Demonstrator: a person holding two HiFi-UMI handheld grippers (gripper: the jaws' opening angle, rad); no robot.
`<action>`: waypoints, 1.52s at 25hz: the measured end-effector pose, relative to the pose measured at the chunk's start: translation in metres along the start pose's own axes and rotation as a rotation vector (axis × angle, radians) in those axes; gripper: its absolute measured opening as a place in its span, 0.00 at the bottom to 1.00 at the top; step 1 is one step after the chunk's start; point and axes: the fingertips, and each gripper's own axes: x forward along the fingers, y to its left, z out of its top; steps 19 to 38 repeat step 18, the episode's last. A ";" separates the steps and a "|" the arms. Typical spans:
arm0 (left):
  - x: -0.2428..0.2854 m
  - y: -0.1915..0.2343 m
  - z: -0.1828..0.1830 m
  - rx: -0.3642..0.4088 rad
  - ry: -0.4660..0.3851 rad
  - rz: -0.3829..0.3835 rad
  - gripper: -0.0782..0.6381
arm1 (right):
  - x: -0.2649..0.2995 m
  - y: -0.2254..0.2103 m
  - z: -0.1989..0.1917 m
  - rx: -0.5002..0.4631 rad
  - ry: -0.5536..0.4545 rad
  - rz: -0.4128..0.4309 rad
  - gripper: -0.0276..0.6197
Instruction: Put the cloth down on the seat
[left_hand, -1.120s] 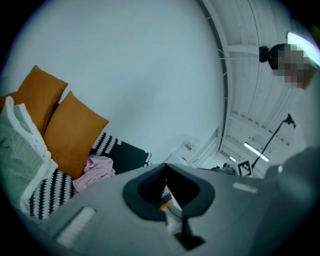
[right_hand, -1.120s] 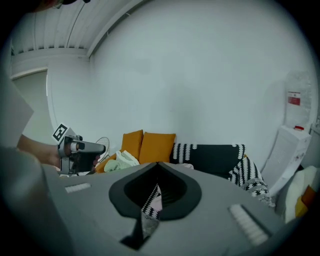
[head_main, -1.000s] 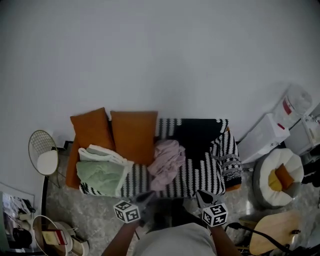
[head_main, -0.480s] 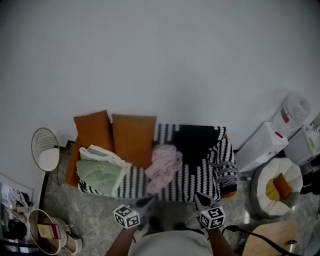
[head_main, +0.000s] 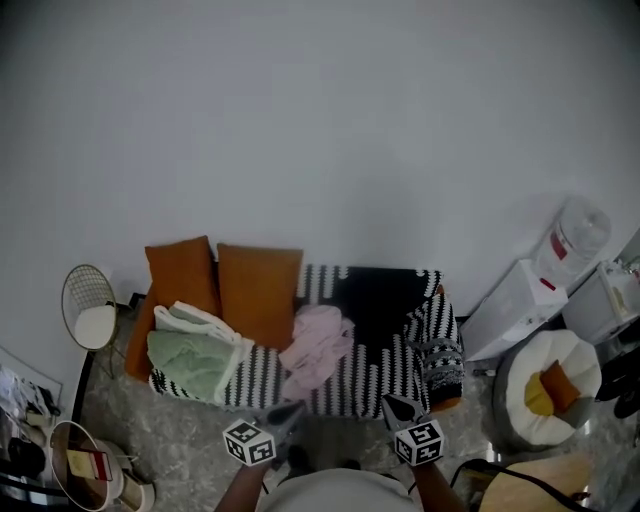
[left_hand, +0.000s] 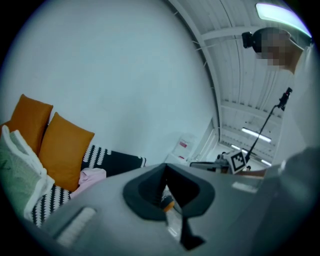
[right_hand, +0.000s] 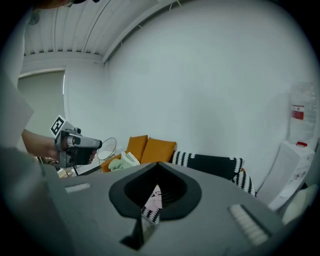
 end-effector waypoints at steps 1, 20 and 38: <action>0.001 -0.002 0.000 0.000 0.000 0.000 0.11 | -0.003 -0.001 0.000 -0.002 0.000 0.002 0.05; -0.004 -0.002 0.002 0.041 0.019 -0.013 0.11 | -0.001 0.006 0.010 -0.036 -0.003 0.018 0.05; -0.004 -0.002 0.002 0.041 0.019 -0.013 0.11 | -0.001 0.006 0.010 -0.036 -0.003 0.018 0.05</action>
